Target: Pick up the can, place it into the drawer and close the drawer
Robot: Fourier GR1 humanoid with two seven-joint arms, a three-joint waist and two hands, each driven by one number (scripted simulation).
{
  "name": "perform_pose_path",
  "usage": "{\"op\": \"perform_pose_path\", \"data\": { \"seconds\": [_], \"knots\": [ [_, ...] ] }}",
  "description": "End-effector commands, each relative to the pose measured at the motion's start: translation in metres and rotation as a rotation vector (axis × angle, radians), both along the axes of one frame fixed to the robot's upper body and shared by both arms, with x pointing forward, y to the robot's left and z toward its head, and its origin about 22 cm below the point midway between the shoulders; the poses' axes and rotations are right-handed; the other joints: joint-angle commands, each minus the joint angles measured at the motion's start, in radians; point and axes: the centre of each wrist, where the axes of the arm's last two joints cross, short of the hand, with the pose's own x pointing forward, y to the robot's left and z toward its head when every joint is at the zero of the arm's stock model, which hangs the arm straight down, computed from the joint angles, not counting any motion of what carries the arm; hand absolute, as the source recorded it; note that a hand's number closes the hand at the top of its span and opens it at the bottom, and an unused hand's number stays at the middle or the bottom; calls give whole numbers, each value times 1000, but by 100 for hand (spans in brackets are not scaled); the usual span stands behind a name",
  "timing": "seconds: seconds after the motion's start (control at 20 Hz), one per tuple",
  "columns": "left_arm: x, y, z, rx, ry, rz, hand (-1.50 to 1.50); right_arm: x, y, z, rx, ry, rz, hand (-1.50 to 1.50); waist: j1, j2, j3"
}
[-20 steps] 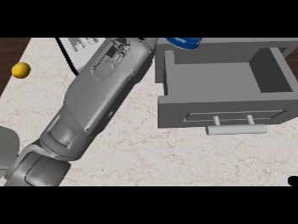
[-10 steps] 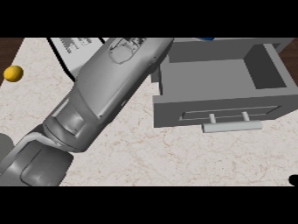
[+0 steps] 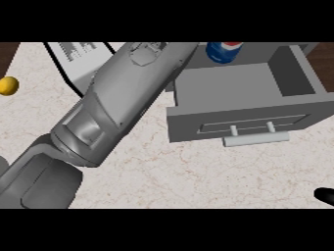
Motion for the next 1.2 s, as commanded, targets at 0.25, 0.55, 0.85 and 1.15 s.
{"op": "perform_pose_path", "data": {
  "seconds": [0.25, 0.55, 0.85, 1.15],
  "knots": [
    [3, -4, 10, 0, -26, 83, -150, 1, 0, 10, -83, -20, -16, -150, -5, 5, 0],
    [2, -4, 8, -60, -21, 65, -150, 16, 13, 21, -251, -86, 29, -150, 1, 7, -1],
    [2, -3, 11, -123, -8, 81, -150, 36, 19, 11, -435, -106, 25, -150, 7, 9, 0],
    [1, -5, 16, -138, -13, 50, -150, 72, 42, 7, -672, -103, -28, -150, 59, 8, -2]
  ]
}}
